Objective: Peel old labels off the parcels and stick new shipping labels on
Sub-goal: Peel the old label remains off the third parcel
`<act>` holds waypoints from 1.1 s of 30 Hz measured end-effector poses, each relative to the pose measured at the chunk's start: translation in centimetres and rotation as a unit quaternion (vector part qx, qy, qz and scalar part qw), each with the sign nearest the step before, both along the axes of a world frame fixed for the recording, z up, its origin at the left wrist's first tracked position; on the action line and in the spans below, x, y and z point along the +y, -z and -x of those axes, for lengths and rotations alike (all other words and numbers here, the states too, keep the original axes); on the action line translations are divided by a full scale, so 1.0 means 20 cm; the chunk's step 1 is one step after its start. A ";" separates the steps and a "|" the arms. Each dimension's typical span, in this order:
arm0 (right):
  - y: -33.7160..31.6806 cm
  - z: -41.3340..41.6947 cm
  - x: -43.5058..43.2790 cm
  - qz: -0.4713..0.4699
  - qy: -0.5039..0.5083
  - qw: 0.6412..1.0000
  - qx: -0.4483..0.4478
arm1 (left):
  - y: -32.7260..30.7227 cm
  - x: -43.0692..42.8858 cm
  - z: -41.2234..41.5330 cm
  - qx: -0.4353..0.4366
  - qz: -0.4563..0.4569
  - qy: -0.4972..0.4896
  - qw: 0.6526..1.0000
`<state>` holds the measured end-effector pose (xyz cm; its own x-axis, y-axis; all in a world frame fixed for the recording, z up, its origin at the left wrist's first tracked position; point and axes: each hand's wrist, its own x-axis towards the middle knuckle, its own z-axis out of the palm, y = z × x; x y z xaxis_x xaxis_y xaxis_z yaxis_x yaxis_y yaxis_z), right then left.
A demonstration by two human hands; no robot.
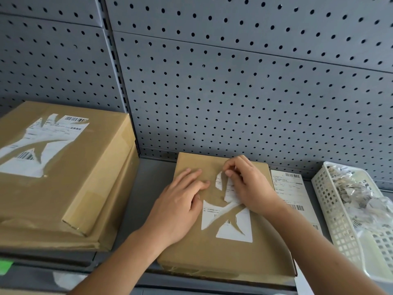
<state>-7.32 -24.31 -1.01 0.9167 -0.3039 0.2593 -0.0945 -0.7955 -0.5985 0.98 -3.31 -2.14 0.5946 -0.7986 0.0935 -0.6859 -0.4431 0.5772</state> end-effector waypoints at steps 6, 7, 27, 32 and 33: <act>0.02 0.00 0.02 0.026 -0.007 0.999 0.017 | -0.01 0.00 0.00 0.006 0.001 -0.002 1.000; 0.02 -0.01 0.02 0.029 -0.002 0.999 0.013 | -0.01 0.00 0.00 0.005 0.002 -0.001 1.000; -0.23 0.44 -0.14 -0.141 0.179 0.971 -0.067 | 0.02 0.02 -0.02 0.003 0.005 0.009 1.000; -0.26 0.61 -0.23 -0.118 0.248 0.959 -0.074 | 0.04 0.01 -0.03 0.001 0.004 0.012 1.000; -0.25 0.64 -0.24 -0.115 0.257 0.957 -0.076 | 0.04 0.01 -0.03 0.001 0.006 0.013 1.000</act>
<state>-20.16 -29.17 4.08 0.5884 -0.7691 0.2497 -0.3350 -0.5129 -0.7904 1.55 -3.12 -2.92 0.5734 -0.8130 0.1011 -0.6959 -0.4182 0.5838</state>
